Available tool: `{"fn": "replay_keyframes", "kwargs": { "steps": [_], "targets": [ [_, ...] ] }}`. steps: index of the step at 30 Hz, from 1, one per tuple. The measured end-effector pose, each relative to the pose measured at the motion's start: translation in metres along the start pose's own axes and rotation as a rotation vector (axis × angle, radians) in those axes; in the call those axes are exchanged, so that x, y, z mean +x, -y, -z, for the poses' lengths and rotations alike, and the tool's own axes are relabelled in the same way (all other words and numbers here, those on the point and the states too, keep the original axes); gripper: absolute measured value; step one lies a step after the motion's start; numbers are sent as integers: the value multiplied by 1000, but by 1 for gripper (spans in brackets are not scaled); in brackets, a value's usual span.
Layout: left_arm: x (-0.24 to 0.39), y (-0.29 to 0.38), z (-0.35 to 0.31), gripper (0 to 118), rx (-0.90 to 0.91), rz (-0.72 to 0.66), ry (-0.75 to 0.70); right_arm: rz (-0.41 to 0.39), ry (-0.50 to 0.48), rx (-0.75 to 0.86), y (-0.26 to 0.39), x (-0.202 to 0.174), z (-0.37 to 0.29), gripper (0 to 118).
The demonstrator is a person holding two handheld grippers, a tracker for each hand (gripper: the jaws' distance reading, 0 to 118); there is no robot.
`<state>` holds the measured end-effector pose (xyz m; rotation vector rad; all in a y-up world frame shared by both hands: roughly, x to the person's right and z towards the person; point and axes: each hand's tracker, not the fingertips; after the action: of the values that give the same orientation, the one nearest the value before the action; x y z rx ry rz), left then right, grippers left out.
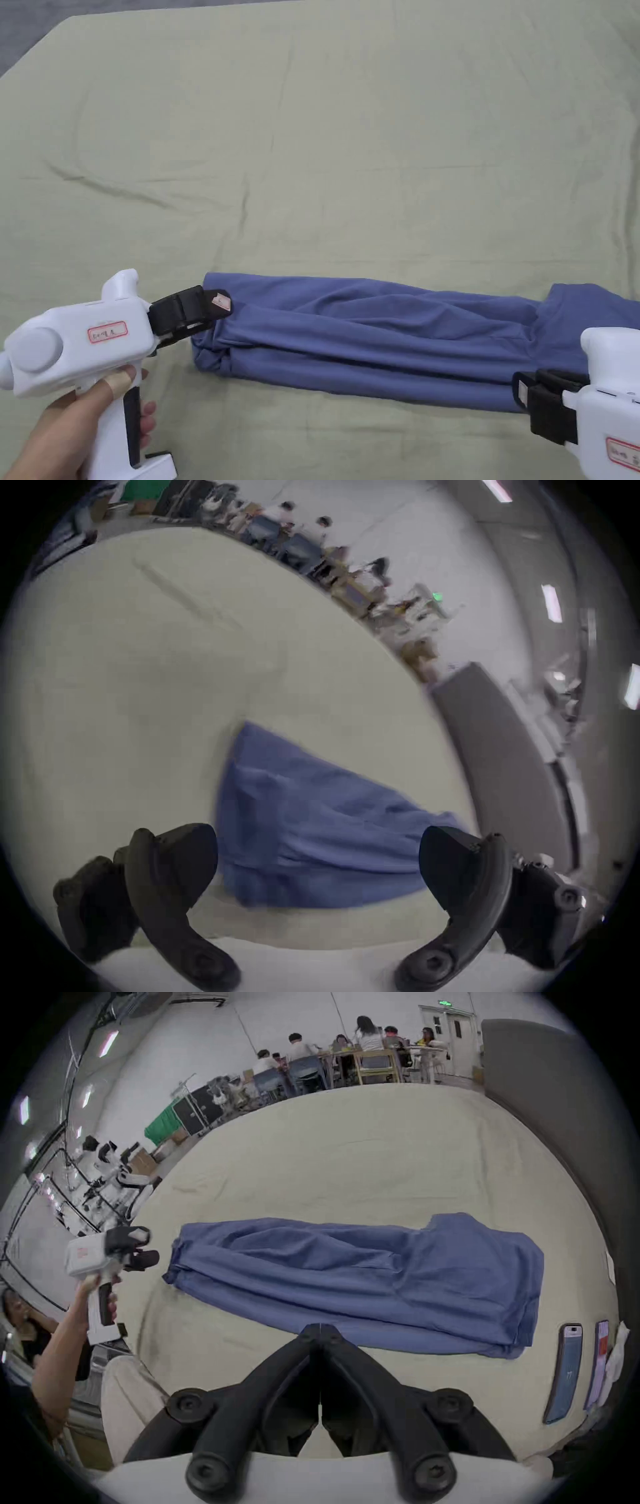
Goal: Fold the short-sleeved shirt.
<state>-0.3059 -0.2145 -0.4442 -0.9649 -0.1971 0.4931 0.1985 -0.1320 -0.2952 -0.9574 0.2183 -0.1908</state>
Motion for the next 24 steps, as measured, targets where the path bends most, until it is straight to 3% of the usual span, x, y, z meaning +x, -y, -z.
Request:
{"fn": "replay_keyframes", "kwargs": {
  "steps": [1,5,12,13,14,16,17,18,20,24],
  "targets": [
    [-3,-4,10,118,-39,33,-72,-13,6,-5,-1,-4,0,3],
    [11,-4,38,118,-93,87,-19,-9,-22,1,-6,-19,4,3],
    [32,2,53,118,-100,234,-100,-42,-40,-22,-8,-33,14,3],
    [28,1,51,111,-128,317,-185,-56,-39,-33,-7,-34,15,3],
    [24,-3,47,84,-124,422,-320,-63,-38,-36,-6,-35,15,3],
    [63,15,50,63,-110,409,-276,-73,-32,-46,-4,-35,17,3],
    [65,13,46,15,-103,387,-246,-74,-30,-47,-4,-35,16,3],
    [71,13,43,9,-102,350,-148,-74,-27,-49,-3,-35,15,3],
    [96,23,34,9,-62,412,-211,-76,-24,-49,-2,-37,11,3],
    [106,26,20,9,-46,118,148,-71,-20,-52,-1,-35,5,3]
  ]
}}
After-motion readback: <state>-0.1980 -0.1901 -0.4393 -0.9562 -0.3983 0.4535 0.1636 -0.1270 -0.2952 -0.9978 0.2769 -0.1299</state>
